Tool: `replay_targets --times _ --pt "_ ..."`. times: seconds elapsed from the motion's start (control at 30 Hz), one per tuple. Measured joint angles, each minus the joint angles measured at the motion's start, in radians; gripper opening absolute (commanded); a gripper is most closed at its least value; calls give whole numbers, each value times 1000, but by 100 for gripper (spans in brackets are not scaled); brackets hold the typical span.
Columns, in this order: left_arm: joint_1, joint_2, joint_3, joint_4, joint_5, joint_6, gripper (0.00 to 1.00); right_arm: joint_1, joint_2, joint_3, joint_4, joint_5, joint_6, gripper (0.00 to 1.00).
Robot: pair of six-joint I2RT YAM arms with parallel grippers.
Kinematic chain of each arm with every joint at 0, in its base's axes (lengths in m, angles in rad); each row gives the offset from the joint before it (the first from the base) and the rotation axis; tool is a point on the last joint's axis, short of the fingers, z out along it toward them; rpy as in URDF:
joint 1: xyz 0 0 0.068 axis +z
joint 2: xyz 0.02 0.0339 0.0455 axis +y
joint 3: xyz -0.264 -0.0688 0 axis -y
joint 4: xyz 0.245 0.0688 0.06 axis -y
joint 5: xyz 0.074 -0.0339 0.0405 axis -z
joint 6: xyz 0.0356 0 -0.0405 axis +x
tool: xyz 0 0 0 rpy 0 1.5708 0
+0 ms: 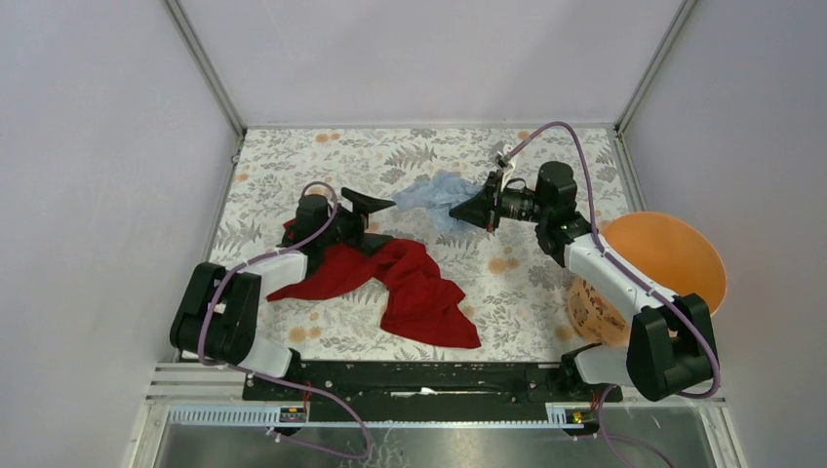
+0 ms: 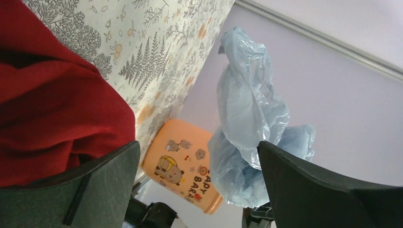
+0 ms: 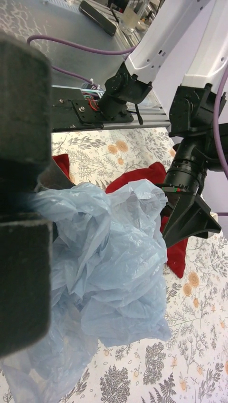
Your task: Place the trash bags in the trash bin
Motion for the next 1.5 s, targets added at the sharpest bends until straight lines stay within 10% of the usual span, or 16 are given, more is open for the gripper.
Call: replay_targets --times 0.53,1.03,1.33,1.5 --pt "-97 -75 -208 220 -253 -371 98 16 0 -3 13 -22 -9 0" --pt "-104 -127 -143 181 -304 -374 97 24 -6 -14 -25 -23 -23 0" --pt "-141 0 -92 213 -296 -343 61 31 -34 -16 -39 -23 -23 0" --pt "-137 122 -29 357 -272 -322 17 31 -71 -41 -44 -20 -19 20"
